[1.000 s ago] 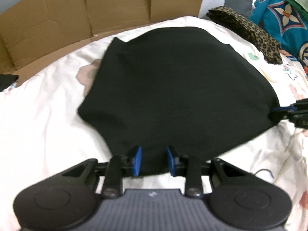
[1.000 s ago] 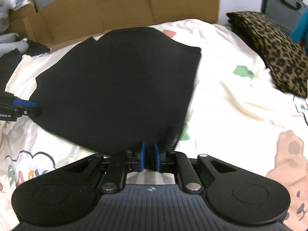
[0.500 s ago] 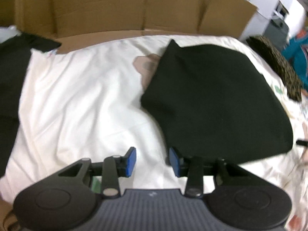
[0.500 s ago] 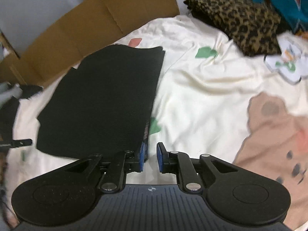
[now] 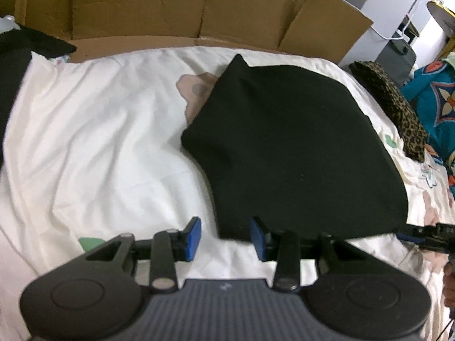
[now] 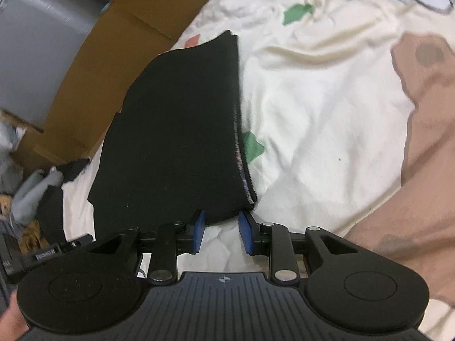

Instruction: Fold clothes

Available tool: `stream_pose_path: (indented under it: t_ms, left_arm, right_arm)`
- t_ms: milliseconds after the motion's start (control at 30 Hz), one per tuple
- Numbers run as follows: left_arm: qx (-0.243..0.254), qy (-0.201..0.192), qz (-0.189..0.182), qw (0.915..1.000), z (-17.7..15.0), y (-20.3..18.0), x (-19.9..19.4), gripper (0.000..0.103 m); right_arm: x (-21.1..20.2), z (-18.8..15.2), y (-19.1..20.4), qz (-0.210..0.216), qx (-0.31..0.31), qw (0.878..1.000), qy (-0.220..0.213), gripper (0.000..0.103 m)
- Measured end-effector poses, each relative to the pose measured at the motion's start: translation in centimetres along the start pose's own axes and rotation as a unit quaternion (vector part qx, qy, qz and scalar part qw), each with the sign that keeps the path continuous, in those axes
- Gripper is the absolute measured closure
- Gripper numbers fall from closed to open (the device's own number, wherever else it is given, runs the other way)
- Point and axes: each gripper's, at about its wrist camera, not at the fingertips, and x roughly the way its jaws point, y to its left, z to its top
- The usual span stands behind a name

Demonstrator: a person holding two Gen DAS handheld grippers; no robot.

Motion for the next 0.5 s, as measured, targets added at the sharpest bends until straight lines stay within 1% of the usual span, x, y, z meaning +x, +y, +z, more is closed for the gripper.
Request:
stream_pose_path:
  t_ms: [133, 267, 367, 433, 500]
  left_arm:
    - [0.0, 0.006, -0.004, 1.0, -0.2, 0.0, 0.3, 0.063]
    - [-0.008, 0.01, -0.015, 0.9998, -0.3, 0.2, 0.2, 0.063]
    - [-0.034, 0.014, -0.022, 0.9991, -0.4, 0.7, 0.3, 0.063]
    - [-0.06, 0.016, -0.023, 0.9978, -0.3, 1.2, 0.4, 0.063]
    - [-0.092, 0.016, -0.032, 0.9951, -0.5, 1.8, 0.3, 0.063]
  right_arm:
    - [0.2, -0.4, -1.5, 0.027, 0.062, 0.998, -0.005, 0.069]
    - [0.3, -0.7, -2.7, 0.051, 0.128, 0.99, -0.007, 0.069]
    - [0.7, -0.7, -3.6, 0.067, 0.185, 0.98, -0.01, 0.069]
    - [0.9, -0.7, -3.8, 0.07, 0.205, 0.976, -0.012, 0.072]
    - [0.8, -0.5, -3.7, 0.066, 0.208, 0.976, -0.01, 0.09]
